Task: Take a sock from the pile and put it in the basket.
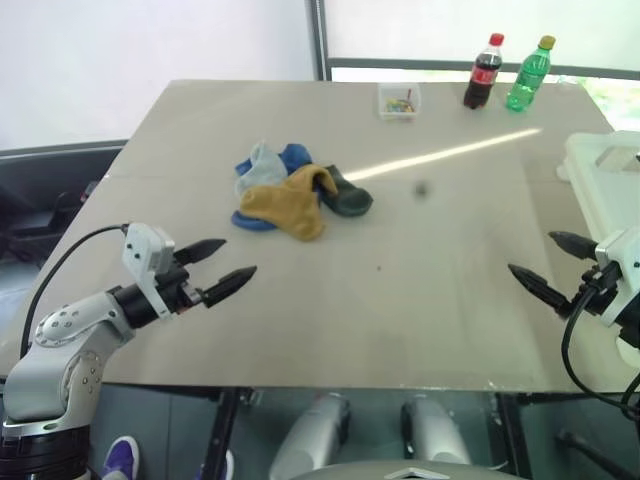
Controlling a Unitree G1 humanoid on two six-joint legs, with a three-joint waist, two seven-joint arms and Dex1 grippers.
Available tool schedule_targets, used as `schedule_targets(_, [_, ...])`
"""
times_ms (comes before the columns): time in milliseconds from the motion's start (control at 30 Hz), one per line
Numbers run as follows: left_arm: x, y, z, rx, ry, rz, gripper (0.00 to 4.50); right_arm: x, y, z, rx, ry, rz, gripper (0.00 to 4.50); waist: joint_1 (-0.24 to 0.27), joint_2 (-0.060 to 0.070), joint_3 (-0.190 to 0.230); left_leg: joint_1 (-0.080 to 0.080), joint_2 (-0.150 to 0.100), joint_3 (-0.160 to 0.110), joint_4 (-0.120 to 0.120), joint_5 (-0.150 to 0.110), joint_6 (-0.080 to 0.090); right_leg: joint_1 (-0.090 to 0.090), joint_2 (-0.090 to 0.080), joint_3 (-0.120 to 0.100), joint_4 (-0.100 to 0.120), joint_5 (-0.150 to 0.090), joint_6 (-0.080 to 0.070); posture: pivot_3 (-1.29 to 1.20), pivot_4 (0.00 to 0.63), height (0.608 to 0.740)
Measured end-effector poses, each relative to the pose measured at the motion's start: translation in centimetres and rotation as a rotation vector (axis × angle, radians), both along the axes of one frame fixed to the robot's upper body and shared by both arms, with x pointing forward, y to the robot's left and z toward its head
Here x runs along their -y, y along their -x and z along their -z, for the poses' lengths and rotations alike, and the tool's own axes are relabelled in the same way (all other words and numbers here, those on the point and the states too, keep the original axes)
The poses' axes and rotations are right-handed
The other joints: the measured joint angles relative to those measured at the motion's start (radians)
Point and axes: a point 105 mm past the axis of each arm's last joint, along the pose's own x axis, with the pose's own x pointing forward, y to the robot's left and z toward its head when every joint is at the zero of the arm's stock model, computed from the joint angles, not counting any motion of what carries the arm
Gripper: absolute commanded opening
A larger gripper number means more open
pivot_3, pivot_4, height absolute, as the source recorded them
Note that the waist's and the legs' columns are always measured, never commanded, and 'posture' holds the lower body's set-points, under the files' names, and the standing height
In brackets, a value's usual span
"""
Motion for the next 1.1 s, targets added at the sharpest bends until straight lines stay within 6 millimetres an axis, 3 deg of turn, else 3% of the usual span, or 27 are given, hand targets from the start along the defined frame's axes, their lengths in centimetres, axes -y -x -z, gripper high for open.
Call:
schedule_targets(367, [0.4, -0.2, 0.2, 0.011, 0.025, -0.033, 4.48, -0.7, -0.9, 0.6, -0.020, 0.001, -0.003, 4.50, 0.000, 0.000, 0.000, 0.000, 0.001, 0.001, 0.000, 0.000, 0.000, 0.000, 0.001, 0.001, 0.000, 0.000, 0.000, 0.00, 0.150, 0.739])
schedule_targets(500, [0.6, -0.5, -0.2, 0.029, 0.027, -0.035, 4.48, -2.6, -2.3, 0.7, -0.035, -0.044, -0.027, 4.50, -0.002, 0.000, 0.000, 0.001, 0.002, 0.002, 0.000, 0.000, 0.000, 0.000, 0.001, 0.001, 0.000, 0.000, 0.000, 0.00, 0.150, 0.739])
schedule_targets(633, [1.0, -0.8, -0.6, 0.050, 0.033, -0.038, 4.48, -7.6, -5.1, 0.5, -0.081, -0.125, -0.100, 4.50, -0.007, -0.001, 0.000, 0.001, 0.003, 0.003, -0.001, 0.000, -0.001, -0.001, 0.001, 0.001, 0.000, 0.001, -0.001, 0.00, 0.150, 0.739])
schedule_targets(700, [1.0, -0.8, -0.6, 0.051, 0.034, -0.037, 4.48, -7.9, -5.1, 0.5, -0.087, -0.127, -0.109, 4.50, -0.005, -0.001, 0.000, 0.001, 0.003, 0.003, -0.002, 0.000, -0.001, -0.001, 0.001, 0.001, -0.001, 0.001, -0.001, 0.00, 0.150, 0.739])
schedule_targets(733, [0.7, -0.7, -0.4, 0.048, 0.027, -0.054, 4.48, -9.2, -6.2, 0.6, -0.089, -0.142, -0.123, 4.50, -0.003, -0.002, 0.000, 0.001, 0.003, 0.003, -0.002, -0.001, -0.001, -0.001, 0.002, 0.001, -0.002, 0.001, -0.002, 0.00, 0.150, 0.739])
schedule_targets(767, [0.4, -0.7, -0.4, 0.053, 0.017, -0.074, 4.48, -12.1, -7.7, 0.5, -0.089, -0.172, -0.169, 4.50, -0.008, -0.002, 0.001, 0.001, 0.003, 0.004, -0.003, -0.001, -0.001, -0.002, 0.002, 0.002, -0.002, 0.001, -0.002, 0.00, 0.150, 0.739])
schedule_targets(800, [0.4, -0.8, -0.5, 0.056, 0.016, -0.075, 4.49, -12.8, -7.9, 0.5, -0.089, -0.175, -0.184, 4.25, -0.012, -0.002, 0.001, 0.001, 0.003, 0.004, -0.003, -0.001, -0.001, -0.002, 0.002, 0.002, -0.001, 0.001, -0.002, 0.00, 0.150, 0.739])
schedule_targets(867, [0.0, -0.7, -0.6, 0.069, 0.007, -0.096, 4.50, -16.5, -8.7, 0.6, -0.101, -0.199, -0.263, 3.66, -0.023, -0.002, 0.001, 0.002, 0.004, 0.003, -0.004, 0.000, -0.003, -0.002, 0.003, 0.002, -0.001, 0.001, -0.002, 0.00, 0.150, 0.739])
schedule_targets(967, [-0.4, -0.6, -0.7, 0.076, 0.001, -0.117, 4.50, -20.4, -9.3, 1.2, -0.129, -0.216, -0.335, 2.25, -0.026, -0.002, 0.001, 0.002, 0.003, 0.003, -0.006, 0.001, -0.005, -0.003, 0.003, 0.002, -0.001, 0.002, -0.003, 0.00, 0.150, 0.739])
schedule_targets(1100, [-1.1, 0.1, -0.5, 0.067, -0.014, -0.149, 4.50, -23.2, -10.7, 2.2, -0.154, -0.238, -0.341, 2.25, -0.029, -0.003, 0.000, 0.003, 0.003, 0.005, -0.007, 0.001, -0.005, -0.004, 0.008, 0.004, -0.002, 0.003, -0.004, 0.00, 0.150, 0.739])
